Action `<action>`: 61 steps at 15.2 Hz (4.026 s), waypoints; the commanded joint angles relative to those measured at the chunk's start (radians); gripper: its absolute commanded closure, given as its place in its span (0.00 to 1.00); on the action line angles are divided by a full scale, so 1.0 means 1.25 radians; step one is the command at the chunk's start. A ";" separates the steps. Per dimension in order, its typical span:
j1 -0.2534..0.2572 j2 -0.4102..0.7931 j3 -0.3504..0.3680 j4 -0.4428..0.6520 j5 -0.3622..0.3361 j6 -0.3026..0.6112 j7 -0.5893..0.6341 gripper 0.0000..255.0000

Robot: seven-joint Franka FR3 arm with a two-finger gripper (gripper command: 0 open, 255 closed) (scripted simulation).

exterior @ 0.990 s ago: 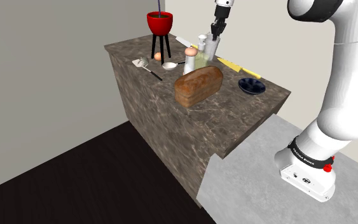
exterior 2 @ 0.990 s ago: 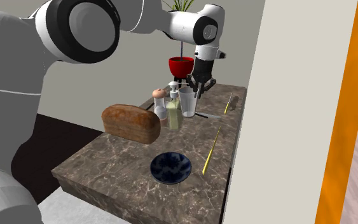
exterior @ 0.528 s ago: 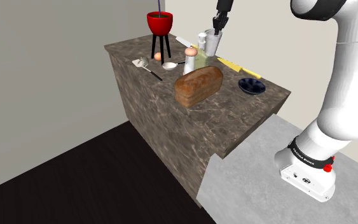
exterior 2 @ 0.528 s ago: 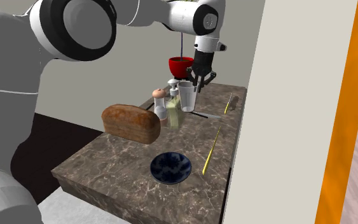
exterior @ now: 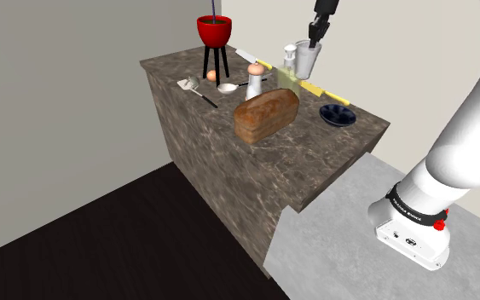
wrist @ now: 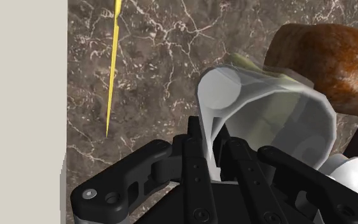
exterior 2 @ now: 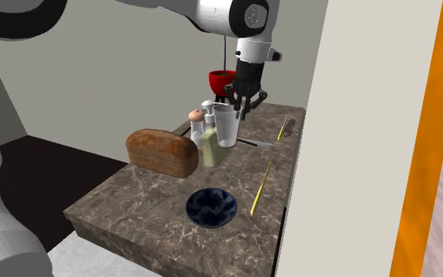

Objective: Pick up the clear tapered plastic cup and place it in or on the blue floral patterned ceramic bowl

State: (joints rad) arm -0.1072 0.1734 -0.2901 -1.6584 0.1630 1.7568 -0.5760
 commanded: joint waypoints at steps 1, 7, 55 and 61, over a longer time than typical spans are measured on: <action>-0.001 -0.066 -0.007 -0.078 -0.019 0.014 -0.008 1.00; -0.019 -0.239 -0.025 -0.249 -0.075 0.018 -0.029 1.00; -0.068 -0.402 -0.066 -0.512 -0.145 0.122 -0.084 0.00; -0.068 -0.402 -0.066 -0.512 -0.145 0.122 -0.084 0.00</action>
State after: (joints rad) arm -0.1917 -0.3293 -0.3725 -2.2987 -0.0186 1.9099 -0.6807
